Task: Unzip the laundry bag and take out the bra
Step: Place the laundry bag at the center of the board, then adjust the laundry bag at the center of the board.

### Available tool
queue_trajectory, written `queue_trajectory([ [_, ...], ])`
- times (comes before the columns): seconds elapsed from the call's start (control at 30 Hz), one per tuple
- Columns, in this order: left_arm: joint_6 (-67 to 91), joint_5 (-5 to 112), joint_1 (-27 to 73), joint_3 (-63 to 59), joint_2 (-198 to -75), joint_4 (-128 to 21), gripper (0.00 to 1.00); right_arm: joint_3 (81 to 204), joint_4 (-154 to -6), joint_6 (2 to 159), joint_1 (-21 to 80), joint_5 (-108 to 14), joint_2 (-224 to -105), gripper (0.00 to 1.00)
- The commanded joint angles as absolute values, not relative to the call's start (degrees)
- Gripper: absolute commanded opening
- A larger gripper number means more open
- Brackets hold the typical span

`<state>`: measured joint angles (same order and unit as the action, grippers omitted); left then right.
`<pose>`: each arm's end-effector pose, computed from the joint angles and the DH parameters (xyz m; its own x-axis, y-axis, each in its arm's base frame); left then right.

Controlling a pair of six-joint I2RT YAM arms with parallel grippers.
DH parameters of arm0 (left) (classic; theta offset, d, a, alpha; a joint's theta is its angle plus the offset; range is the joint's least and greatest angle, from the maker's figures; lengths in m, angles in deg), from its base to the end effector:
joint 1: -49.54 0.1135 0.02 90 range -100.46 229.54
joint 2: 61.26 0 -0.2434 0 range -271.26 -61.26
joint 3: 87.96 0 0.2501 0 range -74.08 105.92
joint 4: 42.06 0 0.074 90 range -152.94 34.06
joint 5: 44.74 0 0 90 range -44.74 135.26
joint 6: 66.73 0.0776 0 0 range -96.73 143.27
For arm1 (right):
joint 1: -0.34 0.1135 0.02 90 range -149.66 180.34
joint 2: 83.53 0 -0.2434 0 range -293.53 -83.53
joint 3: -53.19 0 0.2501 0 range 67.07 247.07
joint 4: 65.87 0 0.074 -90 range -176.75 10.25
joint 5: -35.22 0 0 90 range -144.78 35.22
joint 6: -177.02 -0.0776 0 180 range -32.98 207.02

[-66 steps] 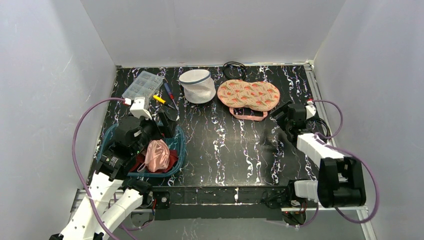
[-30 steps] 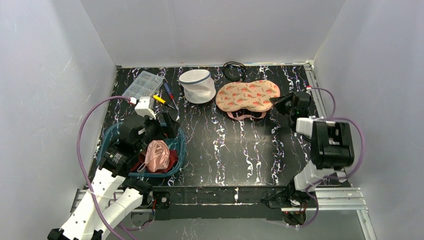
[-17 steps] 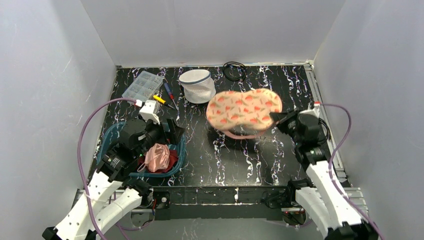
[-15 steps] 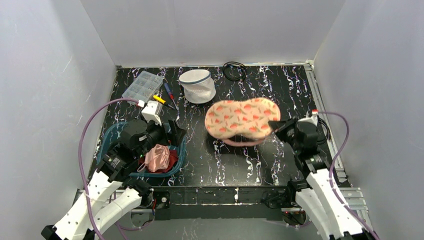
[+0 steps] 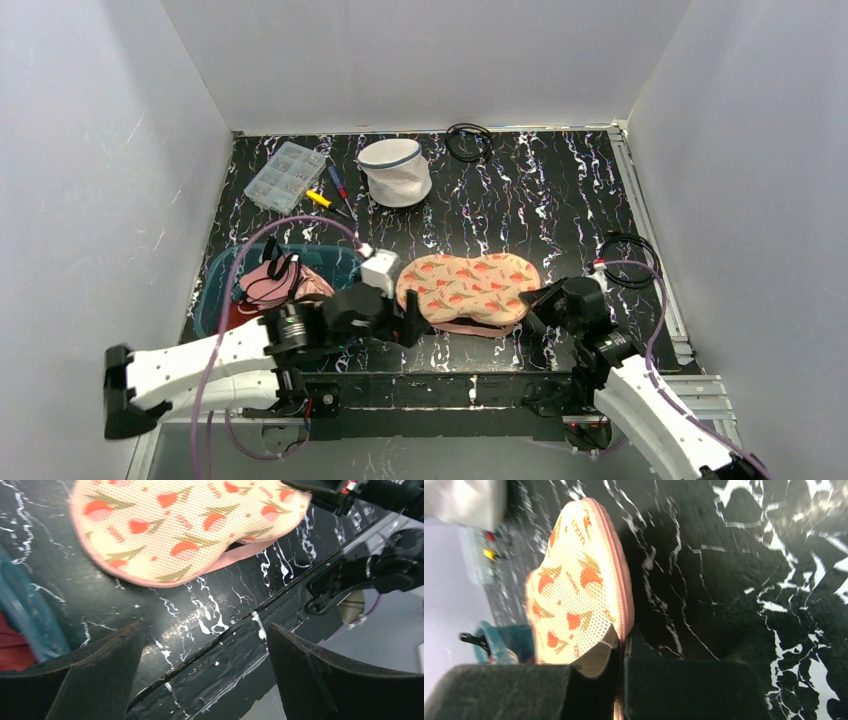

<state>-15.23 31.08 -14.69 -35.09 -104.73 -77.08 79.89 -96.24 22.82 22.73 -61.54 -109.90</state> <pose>0.1148 -0.1941 0.2573 -0.6309 -0.0815 -0.7716 0.4911 0.7280 -0.4784 0.1725 0.0612 0.1474 -0.4572 0.7786 -0.4298 0.2931 0.5882 0.7537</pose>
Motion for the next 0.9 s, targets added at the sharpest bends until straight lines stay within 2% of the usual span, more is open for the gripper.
queue_trajectory([
  [0.0, -20.33, 14.10, -24.97, -28.60, -117.44, -74.75, 0.90, 77.39, -84.57, 20.72, 28.65, -64.97, -116.26, 0.01],
  [0.03, -21.13, 12.21, -26.23, -26.86, -120.38, -75.38, 0.91, 78.07, -84.07, 21.52, 30.38, -65.96, -118.48, 0.02],
  [0.07, -22.39, 11.02, -27.26, -25.58, -123.32, -75.97, 0.91, 79.17, -84.21, 22.49, 31.98, -66.95, -120.66, 0.09],
  [0.1, -23.66, 10.16, -28.21, -24.67, -125.55, -76.58, 0.91, 80.48, -85.04, 23.79, 33.68, -68.15, -122.22, 0.22],
  [0.13, -24.75, 9.65, -28.62, -24.07, -127.24, -77.00, 0.91, 82.10, -86.83, 24.92, 35.13, -69.41, -123.11, 0.39],
  [0.2, -27.01, 9.04, -28.93, -23.92, -128.95, -77.38, 0.91, 85.23, -91.58, 27.95, 36.68, -71.74, -122.95, 0.82],
  [0.23, -28.11, 8.87, -29.01, -24.22, -128.98, -77.31, 0.91, 86.67, -95.17, 30.25, 36.87, -72.53, -122.09, 0.95],
  [0.27, -28.56, 8.61, -29.03, -24.65, -128.69, -77.36, 0.91, 88.30, -97.90, 31.94, 36.82, -73.28, -121.00, 0.98],
  [0.4, -29.56, 8.10, -29.03, -26.45, -126.34, -77.38, 0.91, 95.64, -108.55, 37.98, 36.82, -75.76, -116.64, 0.99],
  [0.5, -30.17, 9.47, -29.41, -27.71, -124.52, -77.47, 0.90, 101.47, -110.33, 43.07, 36.82, -75.42, -117.67, 0.99],
  [0.6, -30.89, 10.02, -32.28, -26.96, -125.29, -79.02, 0.88, 106.33, -108.07, 47.95, 36.85, -74.96, -124.42, 0.99],
  [0.7, -33.70, 6.83, -38.05, -21.67, -132.19, -85.75, 0.88, 110.21, -102.37, 51.96, 36.75, -75.53, -133.72, 0.98],
  [0.8, -35.69, 5.25, -41.67, -17.98, -137.86, -89.11, 0.88, 112.08, -94.05, 54.66, 36.66, -75.58, -142.12, 0.91],
  [0.87, -36.33, 6.40, -41.95, -17.85, -139.95, -88.89, 0.88, 113.40, -90.09, 56.16, 35.91, -75.31, -148.52, 0.83],
])
